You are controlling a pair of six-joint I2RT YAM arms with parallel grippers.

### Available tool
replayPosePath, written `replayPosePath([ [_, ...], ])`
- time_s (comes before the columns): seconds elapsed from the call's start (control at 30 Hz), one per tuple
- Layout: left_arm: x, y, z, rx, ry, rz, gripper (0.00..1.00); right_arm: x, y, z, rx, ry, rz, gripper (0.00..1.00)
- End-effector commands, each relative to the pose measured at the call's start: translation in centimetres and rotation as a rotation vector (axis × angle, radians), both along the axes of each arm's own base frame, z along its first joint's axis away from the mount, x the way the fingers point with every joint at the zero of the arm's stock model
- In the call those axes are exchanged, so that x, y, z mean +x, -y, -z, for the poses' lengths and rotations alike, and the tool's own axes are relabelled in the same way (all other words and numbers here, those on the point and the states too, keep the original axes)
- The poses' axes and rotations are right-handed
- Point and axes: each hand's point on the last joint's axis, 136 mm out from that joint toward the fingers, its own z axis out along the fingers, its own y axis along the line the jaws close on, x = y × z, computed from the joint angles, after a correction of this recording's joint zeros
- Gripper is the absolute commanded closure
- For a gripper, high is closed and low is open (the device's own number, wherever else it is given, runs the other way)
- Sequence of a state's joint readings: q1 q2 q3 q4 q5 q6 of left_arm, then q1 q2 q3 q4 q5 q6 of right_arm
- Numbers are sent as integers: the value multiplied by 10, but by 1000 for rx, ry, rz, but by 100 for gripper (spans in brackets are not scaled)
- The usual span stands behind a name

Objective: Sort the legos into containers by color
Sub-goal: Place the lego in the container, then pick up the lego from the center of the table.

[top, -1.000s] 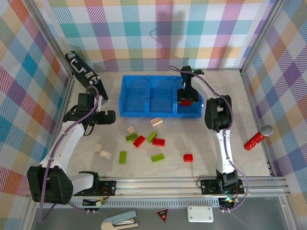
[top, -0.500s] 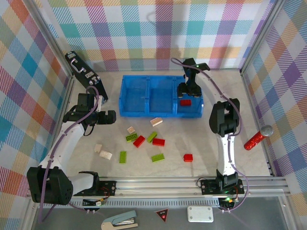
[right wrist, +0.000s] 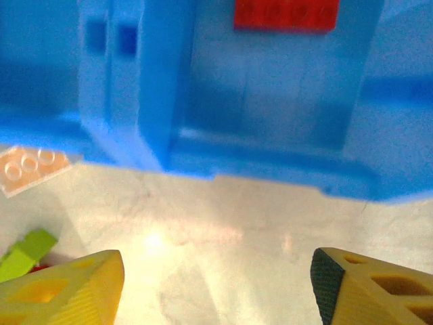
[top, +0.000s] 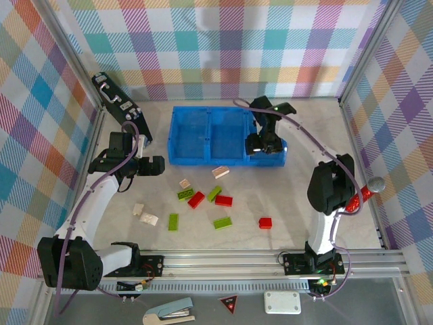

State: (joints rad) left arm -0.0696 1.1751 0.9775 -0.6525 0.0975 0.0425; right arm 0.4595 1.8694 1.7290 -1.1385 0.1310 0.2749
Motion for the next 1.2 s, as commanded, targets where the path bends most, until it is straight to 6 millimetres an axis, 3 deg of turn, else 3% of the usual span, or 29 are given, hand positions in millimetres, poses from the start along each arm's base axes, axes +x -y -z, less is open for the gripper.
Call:
replayPosePath([
  [0.0,-1,2,0,-17,2,11,0,-17,-12,-12,25,30,-20,26],
  [0.3,-1,1,0,-10,2,7,0,-58,-59,-4,4,14,-268,26],
  [0.9,-1,-3,1,9,2,-6,0,-88,-150,25,-19,-58,-582,24],
  [1.17,-1,-5,-1,15,8,-12,0,-100,-169,53,-80,-90,-633,22],
])
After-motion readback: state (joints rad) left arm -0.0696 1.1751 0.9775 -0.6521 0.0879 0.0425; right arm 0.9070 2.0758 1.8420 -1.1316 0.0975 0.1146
